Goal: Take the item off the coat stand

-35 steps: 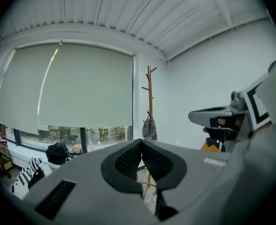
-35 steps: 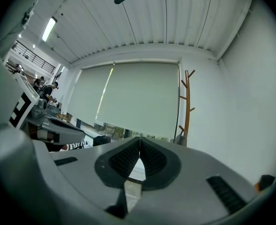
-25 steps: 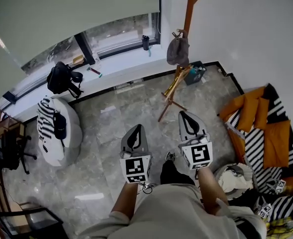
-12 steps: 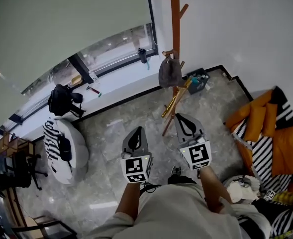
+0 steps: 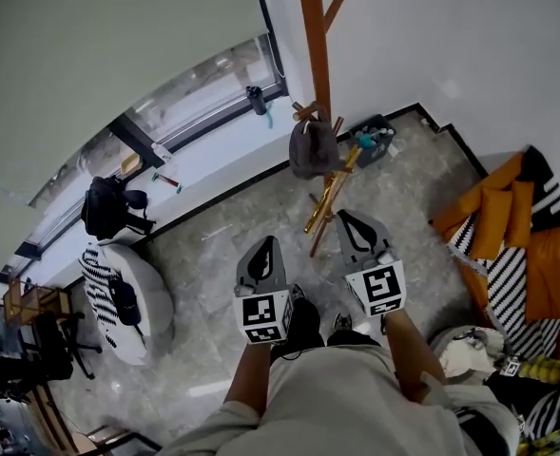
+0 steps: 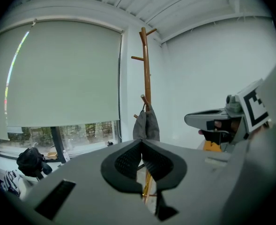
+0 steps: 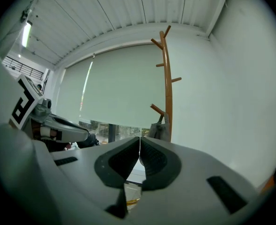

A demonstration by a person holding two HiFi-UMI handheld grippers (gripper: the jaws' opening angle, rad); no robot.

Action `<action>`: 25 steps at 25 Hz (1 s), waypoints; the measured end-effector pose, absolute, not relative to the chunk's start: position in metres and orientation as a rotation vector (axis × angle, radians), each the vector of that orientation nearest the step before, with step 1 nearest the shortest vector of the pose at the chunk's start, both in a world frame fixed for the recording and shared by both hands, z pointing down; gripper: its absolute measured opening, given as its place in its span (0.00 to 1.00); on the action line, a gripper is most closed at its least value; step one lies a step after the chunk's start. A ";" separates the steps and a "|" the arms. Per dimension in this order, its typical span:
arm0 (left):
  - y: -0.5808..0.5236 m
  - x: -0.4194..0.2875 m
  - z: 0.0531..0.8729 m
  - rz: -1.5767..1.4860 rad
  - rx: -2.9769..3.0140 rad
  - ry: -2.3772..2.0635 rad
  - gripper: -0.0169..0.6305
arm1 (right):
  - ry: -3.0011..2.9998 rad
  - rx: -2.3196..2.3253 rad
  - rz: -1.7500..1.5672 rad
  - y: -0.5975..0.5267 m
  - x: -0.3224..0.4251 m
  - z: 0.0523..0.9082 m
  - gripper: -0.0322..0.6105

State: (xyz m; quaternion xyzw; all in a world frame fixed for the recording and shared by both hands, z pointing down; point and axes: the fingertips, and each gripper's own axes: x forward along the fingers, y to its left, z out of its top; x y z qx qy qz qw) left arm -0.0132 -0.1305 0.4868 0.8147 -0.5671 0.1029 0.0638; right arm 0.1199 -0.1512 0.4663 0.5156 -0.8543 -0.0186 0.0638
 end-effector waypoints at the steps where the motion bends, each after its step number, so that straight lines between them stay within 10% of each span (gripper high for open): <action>1: -0.142 -0.012 0.489 0.309 2.473 -1.696 0.04 | -2.562 1.564 -0.057 -0.160 0.121 0.470 0.06; 18: -0.294 -0.023 0.497 0.311 2.631 -1.414 0.04 | -2.260 1.731 -0.006 -0.282 0.122 0.493 0.07; 21: -0.308 -0.020 0.497 0.312 2.616 -1.431 0.04 | -2.271 1.656 0.068 -0.302 0.126 0.507 0.32; 25: -0.316 -0.006 0.497 0.334 2.589 -1.447 0.04 | -2.265 1.596 0.125 -0.324 0.136 0.519 0.37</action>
